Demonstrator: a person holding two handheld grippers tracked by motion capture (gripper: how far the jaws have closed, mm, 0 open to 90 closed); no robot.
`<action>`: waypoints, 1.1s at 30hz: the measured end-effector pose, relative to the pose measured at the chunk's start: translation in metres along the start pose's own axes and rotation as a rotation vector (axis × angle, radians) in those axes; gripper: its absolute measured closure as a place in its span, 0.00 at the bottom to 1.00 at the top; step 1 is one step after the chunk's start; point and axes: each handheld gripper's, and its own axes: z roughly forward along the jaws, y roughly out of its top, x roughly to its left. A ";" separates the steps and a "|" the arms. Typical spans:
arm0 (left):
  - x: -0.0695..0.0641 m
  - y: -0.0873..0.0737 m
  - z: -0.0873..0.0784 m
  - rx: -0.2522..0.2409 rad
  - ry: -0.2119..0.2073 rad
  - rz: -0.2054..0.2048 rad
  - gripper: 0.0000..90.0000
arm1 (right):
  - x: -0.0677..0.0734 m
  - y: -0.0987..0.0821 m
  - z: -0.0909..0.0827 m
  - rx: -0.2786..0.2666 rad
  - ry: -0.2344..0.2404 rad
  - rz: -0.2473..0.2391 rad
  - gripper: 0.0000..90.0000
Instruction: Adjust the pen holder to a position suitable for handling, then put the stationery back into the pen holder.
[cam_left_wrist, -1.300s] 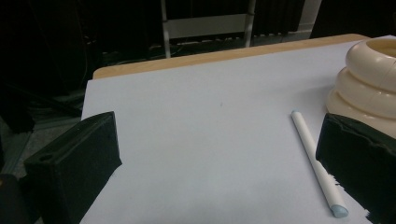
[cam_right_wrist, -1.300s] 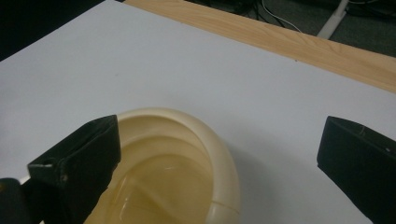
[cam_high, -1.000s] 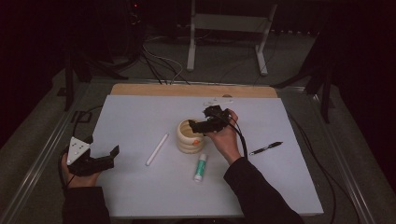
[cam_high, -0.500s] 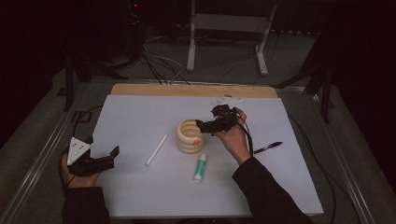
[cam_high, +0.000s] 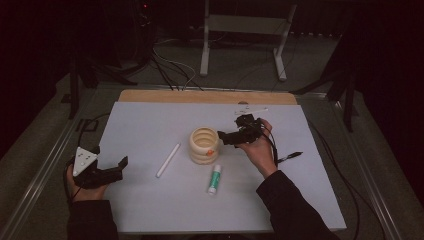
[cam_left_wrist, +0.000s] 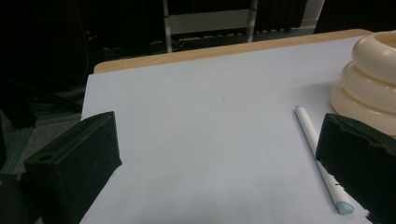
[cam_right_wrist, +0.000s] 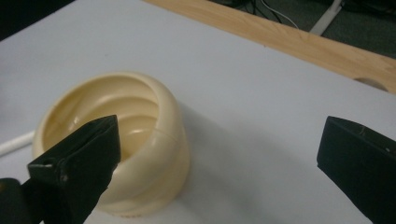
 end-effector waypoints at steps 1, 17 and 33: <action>0.000 0.000 0.000 0.001 0.000 0.000 0.00 | -0.001 -0.001 0.000 0.002 -0.002 0.000 0.00; 0.000 -0.001 0.001 0.001 -0.001 0.001 0.00 | -0.011 -0.009 -0.007 0.003 -0.020 0.029 0.00; -0.001 0.000 0.001 0.001 0.000 0.002 0.00 | -0.033 -0.020 -0.026 0.004 -0.113 0.080 0.00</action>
